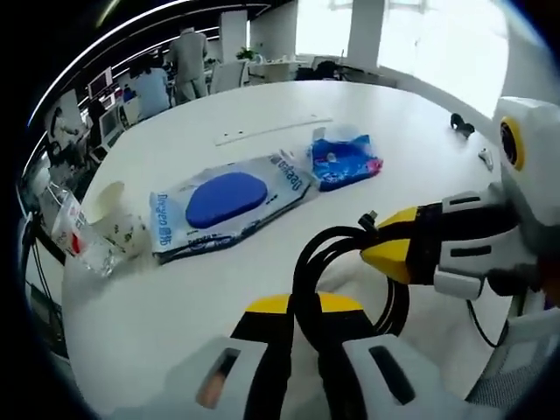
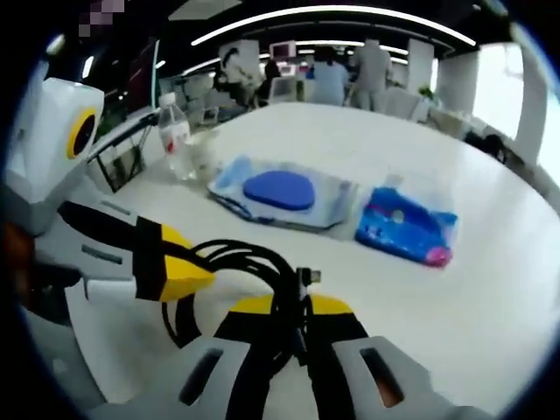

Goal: Arrange the tabletop items into an orderly group along one side of the table until the central work area is clear of visible clutter.

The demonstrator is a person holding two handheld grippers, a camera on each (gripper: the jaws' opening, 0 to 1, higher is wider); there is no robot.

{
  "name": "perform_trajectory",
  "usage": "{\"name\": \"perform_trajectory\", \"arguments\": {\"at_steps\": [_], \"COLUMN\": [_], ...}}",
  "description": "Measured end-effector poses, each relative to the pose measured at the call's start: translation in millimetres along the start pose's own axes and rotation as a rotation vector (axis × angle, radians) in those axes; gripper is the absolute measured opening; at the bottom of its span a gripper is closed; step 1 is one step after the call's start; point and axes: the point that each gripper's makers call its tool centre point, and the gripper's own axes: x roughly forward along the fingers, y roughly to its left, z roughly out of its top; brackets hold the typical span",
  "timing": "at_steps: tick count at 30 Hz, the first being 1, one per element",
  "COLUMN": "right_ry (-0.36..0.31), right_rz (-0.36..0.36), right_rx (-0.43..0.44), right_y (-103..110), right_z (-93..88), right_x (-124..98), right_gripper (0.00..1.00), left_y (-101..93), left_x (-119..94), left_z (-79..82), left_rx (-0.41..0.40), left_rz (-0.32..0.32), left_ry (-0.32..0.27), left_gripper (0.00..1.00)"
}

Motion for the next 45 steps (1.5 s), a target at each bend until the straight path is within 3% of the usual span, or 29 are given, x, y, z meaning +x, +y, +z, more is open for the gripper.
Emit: {"name": "perform_trajectory", "arguments": {"at_steps": [19,28,45], "right_ry": [0.05,0.088,0.1], "right_rz": [0.0,-0.013,-0.021], "right_rx": [-0.013,-0.026,-0.035], "right_y": [-19.0,-26.0,-31.8], "right_z": [11.5,8.8,4.2], "right_x": [29.7,40.8,51.1], "right_gripper": [0.09,0.09,0.09], "left_y": [14.6,17.4,18.5], "left_x": [32.2,47.2,58.2], "left_z": [16.2,14.9,13.6], "left_rx": [-0.031,-0.051,-0.049], "left_rz": [-0.007,-0.018,-0.028], "left_ry": [0.026,0.053,0.07], "left_gripper": [0.08,0.08,0.08]}}
